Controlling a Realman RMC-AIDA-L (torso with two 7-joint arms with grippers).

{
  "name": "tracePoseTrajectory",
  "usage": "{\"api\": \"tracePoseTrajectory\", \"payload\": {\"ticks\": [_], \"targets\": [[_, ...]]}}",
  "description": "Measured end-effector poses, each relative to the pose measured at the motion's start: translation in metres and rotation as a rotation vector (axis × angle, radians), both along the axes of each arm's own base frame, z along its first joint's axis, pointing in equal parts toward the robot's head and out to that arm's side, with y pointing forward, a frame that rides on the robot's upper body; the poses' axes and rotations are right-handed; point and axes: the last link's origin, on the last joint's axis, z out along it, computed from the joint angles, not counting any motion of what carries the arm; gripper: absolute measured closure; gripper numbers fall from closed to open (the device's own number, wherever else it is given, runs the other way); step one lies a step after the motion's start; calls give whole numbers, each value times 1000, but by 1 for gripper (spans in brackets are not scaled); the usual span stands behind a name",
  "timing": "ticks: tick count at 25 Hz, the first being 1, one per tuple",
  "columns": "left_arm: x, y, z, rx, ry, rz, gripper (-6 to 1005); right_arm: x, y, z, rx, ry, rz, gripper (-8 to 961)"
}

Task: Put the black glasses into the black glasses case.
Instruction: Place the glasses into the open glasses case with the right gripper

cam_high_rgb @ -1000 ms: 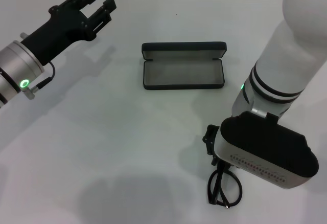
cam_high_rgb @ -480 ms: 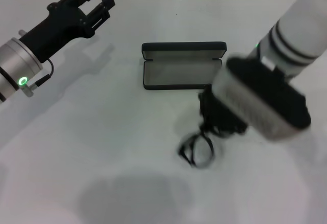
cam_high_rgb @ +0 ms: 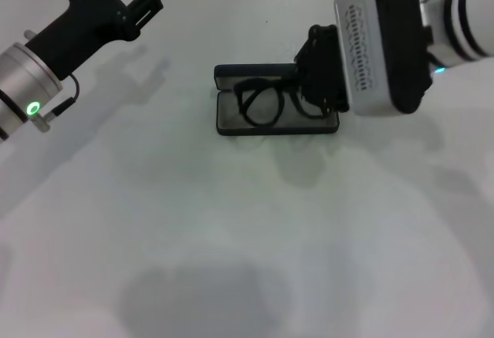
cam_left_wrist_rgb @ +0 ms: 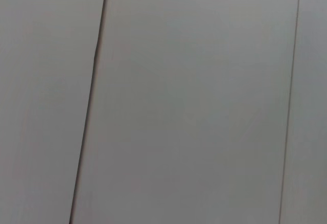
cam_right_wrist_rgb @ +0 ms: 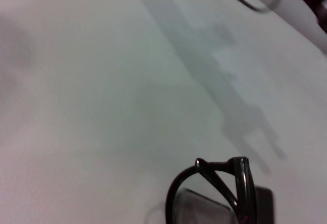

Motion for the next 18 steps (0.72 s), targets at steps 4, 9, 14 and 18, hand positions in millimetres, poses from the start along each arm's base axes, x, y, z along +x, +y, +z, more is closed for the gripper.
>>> {"api": "tracePoseTrajectory", "payload": {"ticks": [4,9,14,18], "targets": [[7,7,1,-1,4,-13,448,5,-2,-5,26,3,-30,887],[12,13,-1,-12,19,-20,448,13,-2,-11,53,-23,-43,887],[13,14,-2,-17,24,-21,448,18,0,-21,112,-54,-40,887],[14,14,-2,-16,26,-24,448,20,1,-26,133,-57,-36,888]]}}
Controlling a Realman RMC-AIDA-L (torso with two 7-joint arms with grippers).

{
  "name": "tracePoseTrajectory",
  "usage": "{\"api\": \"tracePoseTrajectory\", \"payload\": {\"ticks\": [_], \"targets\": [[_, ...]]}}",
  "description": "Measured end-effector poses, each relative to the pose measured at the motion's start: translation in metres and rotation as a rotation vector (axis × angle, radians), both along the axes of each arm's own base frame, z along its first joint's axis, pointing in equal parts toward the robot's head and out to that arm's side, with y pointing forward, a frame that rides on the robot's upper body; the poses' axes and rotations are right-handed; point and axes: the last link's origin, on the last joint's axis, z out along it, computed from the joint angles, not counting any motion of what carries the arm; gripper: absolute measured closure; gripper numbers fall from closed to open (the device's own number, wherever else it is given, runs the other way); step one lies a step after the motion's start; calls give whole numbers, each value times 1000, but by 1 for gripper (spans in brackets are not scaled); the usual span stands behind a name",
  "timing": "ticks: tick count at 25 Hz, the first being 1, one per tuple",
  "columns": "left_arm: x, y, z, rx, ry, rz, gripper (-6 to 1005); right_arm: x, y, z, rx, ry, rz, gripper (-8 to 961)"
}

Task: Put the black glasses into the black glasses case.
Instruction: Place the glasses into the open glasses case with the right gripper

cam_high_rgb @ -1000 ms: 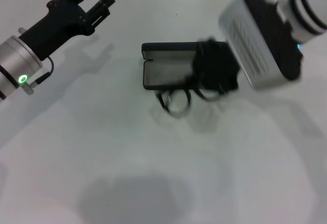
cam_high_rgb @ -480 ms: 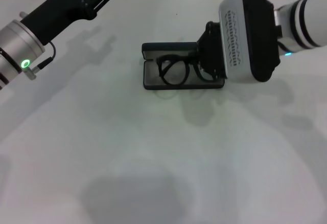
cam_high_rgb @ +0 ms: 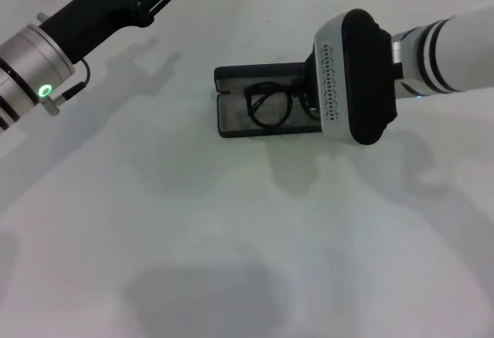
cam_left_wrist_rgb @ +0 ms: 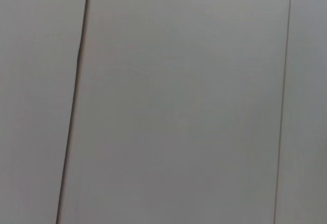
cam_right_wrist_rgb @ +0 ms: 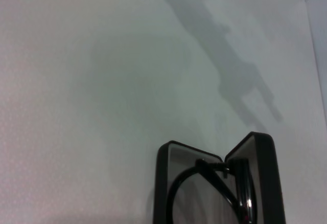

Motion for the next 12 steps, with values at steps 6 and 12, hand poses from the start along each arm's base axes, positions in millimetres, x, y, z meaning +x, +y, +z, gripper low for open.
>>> {"api": "tracePoseTrajectory", "payload": {"ticks": [6,12], "targets": [[1,1,0,-1,5,-4,448,3,-1,-9,13,-1,26,882],[2,2,0,-2,8,-7,448,4,-4,-18,19,4,34,877]]}}
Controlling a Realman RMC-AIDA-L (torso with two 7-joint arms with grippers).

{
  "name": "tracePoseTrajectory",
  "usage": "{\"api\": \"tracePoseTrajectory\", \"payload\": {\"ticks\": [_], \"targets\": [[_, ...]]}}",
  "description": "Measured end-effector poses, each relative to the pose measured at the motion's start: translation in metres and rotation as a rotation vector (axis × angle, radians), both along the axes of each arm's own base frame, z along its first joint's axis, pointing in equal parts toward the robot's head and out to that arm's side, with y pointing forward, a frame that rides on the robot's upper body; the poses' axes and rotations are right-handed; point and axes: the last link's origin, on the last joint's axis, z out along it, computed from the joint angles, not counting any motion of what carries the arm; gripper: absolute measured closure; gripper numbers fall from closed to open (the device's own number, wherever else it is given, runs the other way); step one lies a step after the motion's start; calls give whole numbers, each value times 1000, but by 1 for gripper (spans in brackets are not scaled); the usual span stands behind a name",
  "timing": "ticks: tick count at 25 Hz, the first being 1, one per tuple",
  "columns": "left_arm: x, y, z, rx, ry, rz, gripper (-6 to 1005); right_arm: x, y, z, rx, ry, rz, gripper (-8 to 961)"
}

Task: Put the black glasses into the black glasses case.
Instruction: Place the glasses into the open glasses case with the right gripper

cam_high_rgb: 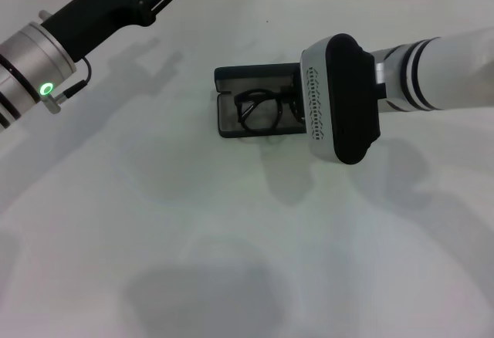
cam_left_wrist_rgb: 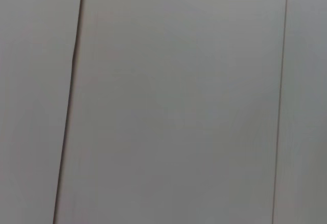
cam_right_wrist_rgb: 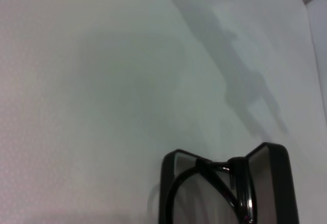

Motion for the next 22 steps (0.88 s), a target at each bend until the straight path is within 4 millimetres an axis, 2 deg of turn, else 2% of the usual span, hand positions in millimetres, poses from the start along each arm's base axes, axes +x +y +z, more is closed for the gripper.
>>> {"api": "tracePoseTrajectory", "payload": {"ticks": [7,12,22], "targets": [[1,0,0,0,1,-2,447,4,1,0,10,-2,-15,870],[-1,0,0,0,1,1,447,5,-3,3,15,13,-20,745],[-1,0,1,0,3,0,447,5,-13,7,18,42,-14,743]]}}
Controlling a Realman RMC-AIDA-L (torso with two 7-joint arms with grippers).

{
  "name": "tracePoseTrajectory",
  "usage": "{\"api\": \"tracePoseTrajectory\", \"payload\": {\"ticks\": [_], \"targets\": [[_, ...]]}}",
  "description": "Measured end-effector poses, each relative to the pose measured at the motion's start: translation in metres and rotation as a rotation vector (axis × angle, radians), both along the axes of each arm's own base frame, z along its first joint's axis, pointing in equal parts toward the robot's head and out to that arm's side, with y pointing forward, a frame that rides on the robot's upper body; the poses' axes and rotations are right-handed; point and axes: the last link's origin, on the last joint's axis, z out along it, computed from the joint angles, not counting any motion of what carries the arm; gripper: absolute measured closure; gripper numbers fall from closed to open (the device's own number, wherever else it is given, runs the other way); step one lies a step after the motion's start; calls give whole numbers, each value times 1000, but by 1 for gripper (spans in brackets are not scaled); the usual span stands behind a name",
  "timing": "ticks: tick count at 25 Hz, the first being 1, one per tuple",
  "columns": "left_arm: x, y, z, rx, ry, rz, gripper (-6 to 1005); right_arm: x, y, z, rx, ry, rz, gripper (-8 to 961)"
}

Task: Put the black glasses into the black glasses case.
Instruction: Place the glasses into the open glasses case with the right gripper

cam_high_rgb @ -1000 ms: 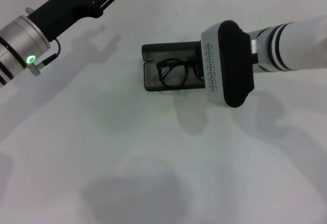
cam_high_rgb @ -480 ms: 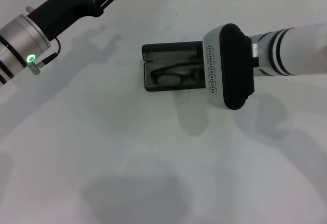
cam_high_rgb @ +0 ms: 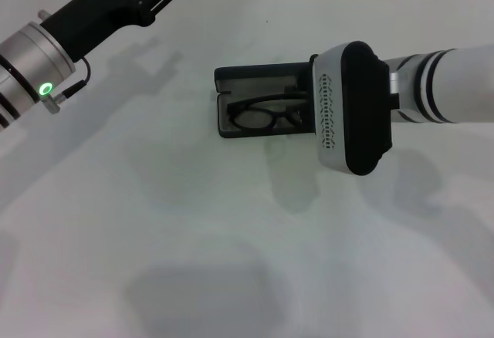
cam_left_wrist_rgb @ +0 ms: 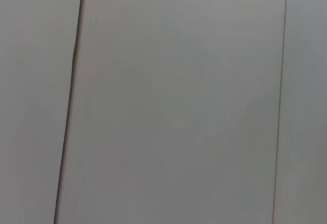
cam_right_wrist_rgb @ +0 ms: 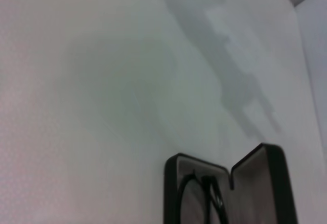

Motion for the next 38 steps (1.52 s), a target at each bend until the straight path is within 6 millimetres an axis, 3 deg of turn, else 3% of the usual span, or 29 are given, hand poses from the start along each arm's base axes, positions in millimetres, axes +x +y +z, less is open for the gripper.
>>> {"api": "tracePoseTrajectory", "payload": {"ticks": [7,16,38], "targets": [[-4,-2,0,0,1,9,447,-4,-6,3,-6,22,8,742],[2,1,1,-3,-3,-3,447,9,-16,0,-103,-69,-58,741],[8,3,-4,-12,-10,-15,447,29,13,5,-9,-56,-121,739]]}}
